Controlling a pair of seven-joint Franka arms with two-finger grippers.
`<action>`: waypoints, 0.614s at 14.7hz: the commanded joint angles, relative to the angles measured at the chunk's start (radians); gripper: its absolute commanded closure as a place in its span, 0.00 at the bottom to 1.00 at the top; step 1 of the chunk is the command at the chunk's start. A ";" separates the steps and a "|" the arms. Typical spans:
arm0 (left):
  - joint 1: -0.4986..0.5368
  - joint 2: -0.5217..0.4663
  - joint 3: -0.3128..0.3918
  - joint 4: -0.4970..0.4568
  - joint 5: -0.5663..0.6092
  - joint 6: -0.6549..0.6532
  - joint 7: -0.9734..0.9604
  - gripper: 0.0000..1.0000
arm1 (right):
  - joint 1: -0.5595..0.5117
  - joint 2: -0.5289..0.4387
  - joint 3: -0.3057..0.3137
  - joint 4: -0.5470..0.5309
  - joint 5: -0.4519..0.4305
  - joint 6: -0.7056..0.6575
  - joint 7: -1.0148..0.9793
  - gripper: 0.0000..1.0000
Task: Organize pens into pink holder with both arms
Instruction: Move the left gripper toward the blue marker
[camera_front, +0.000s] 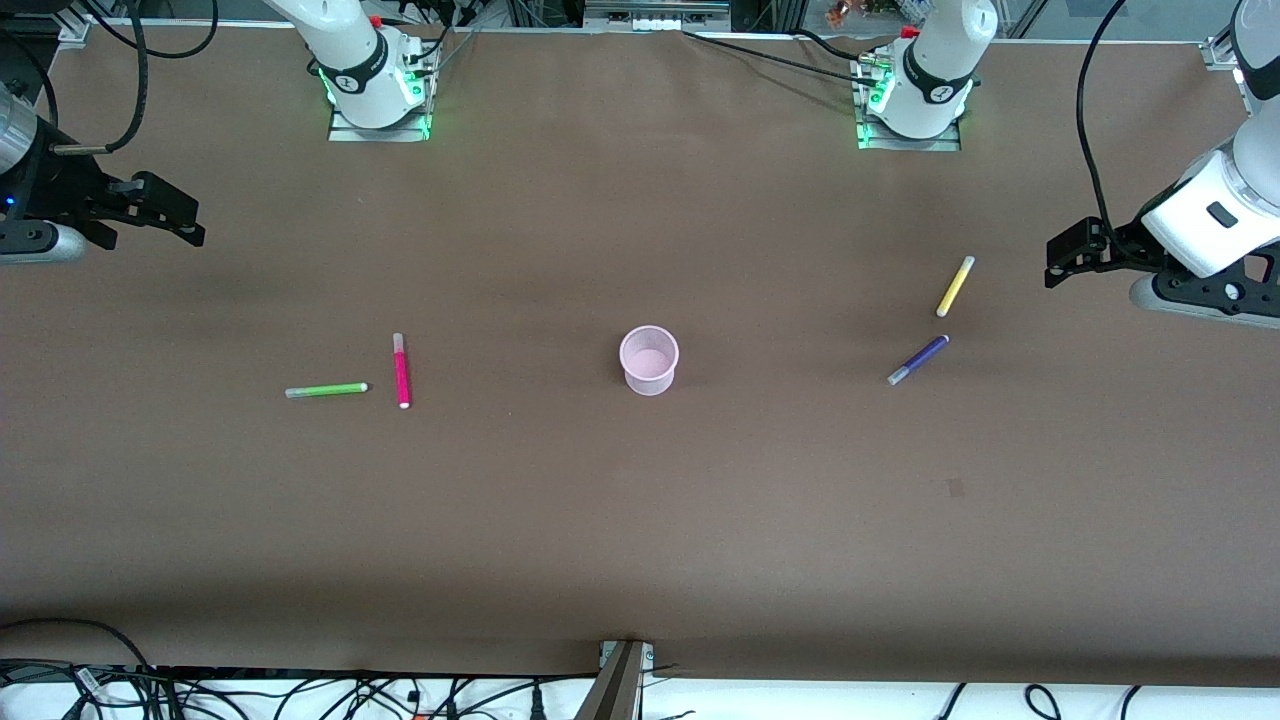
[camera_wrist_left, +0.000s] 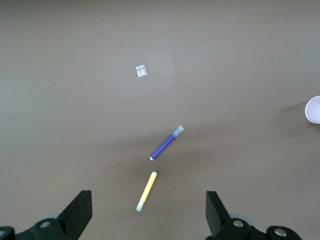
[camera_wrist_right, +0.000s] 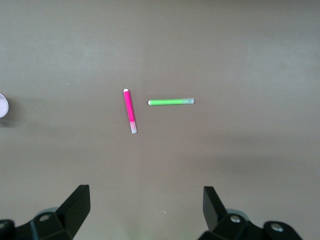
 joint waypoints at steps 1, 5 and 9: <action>0.007 0.011 -0.004 0.023 -0.003 -0.025 -0.010 0.00 | 0.002 0.004 0.002 0.022 0.001 -0.021 0.000 0.00; 0.001 0.015 -0.004 0.035 -0.003 -0.028 -0.010 0.00 | 0.002 0.004 0.002 0.022 0.001 -0.021 0.000 0.00; -0.005 0.015 -0.005 0.033 -0.001 -0.028 -0.007 0.00 | 0.002 0.003 0.003 0.021 0.001 -0.029 -0.002 0.00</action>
